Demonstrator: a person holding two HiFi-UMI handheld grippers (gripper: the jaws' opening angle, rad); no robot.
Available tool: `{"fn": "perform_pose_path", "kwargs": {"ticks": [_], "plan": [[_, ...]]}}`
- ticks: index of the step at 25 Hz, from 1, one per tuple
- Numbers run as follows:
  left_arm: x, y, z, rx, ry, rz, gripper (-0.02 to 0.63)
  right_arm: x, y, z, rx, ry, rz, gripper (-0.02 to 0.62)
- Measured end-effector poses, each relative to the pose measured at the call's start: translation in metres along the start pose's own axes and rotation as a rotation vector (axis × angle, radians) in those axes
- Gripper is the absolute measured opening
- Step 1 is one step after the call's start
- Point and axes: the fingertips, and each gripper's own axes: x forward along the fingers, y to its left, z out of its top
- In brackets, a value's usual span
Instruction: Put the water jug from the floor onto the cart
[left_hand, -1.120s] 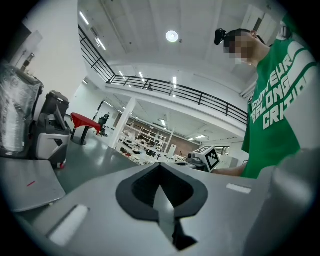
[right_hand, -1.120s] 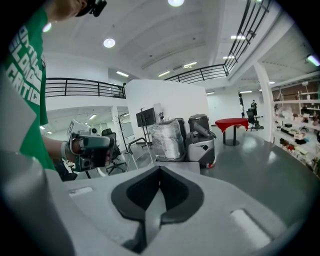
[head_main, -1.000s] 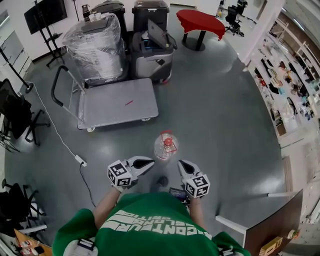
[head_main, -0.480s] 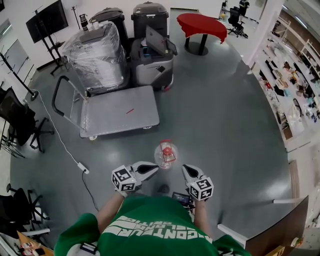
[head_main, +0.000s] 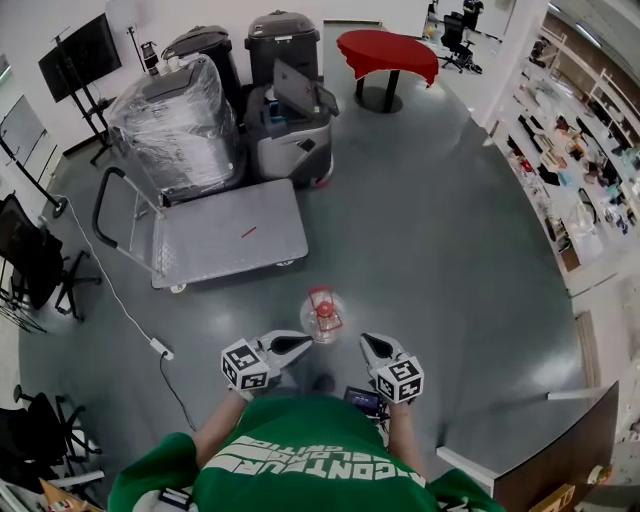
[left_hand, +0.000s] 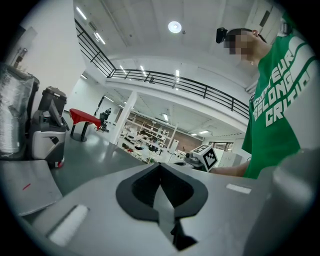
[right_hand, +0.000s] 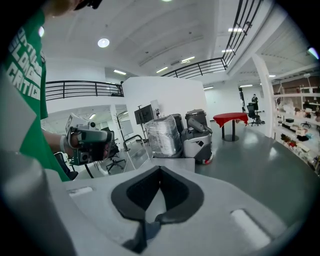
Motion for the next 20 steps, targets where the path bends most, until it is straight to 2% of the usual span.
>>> {"fn": "perform_pose_path", "kwargs": {"ticks": [4, 9, 16, 20], "plan": [[0.009, 0.008, -0.004, 0.004, 0.023, -0.033, 0.015, 0.0, -0.002, 0.004, -0.02, -0.003, -0.029, -0.006], [0.017, 0.019, -0.008, 0.002, 0.066, -0.08, 0.015, -0.005, -0.003, -0.005, 0.034, 0.015, -0.078, -0.006], [0.027, 0.045, -0.013, 0.005, 0.101, -0.074, 0.015, 0.008, -0.004, -0.022, 0.063, 0.077, -0.067, -0.008], [0.027, 0.071, -0.027, 0.003, 0.128, -0.067, 0.015, 0.03, -0.01, -0.023, 0.069, 0.066, -0.085, -0.006]]}}
